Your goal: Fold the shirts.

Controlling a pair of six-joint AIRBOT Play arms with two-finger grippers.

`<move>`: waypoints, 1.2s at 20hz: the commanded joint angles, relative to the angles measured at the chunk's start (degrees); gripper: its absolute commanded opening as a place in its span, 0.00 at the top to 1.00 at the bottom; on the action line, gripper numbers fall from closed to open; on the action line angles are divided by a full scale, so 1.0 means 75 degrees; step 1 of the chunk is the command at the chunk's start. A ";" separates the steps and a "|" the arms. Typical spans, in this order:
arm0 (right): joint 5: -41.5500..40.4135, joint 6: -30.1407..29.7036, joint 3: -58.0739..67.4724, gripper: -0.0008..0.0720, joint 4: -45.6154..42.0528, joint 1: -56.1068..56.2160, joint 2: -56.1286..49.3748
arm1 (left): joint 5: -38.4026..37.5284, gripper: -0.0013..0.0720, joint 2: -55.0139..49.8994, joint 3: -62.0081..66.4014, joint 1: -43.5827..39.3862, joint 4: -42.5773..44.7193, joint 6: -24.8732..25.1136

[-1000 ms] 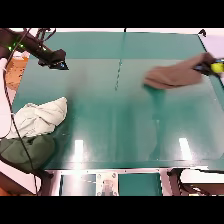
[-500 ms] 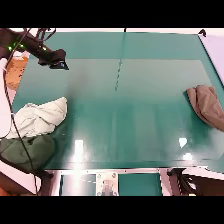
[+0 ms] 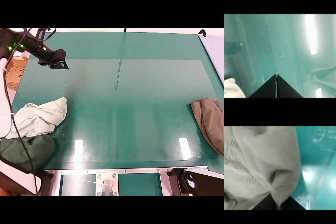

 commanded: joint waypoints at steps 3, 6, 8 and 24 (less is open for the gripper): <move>0.0635 -0.0006 -0.0251 0.34 -0.0169 -0.0166 0.0102 | 0.0093 0.95 0.0006 0.0000 0.0000 0.0003 0.0221; 0.1944 0.0516 0.0303 0.72 -0.0405 -0.0163 0.0128 | 0.0131 0.95 0.0064 0.0000 -0.0003 0.0003 0.0350; 0.2771 0.1151 0.0536 0.84 -0.0513 -0.0146 0.0326 | 0.0187 0.95 0.0230 0.0006 0.0000 0.0009 0.0414; 0.1990 0.2090 0.0664 0.78 -0.2655 0.2384 0.1416 | -0.0458 0.95 0.1276 -0.1364 -0.0003 -0.0009 0.0545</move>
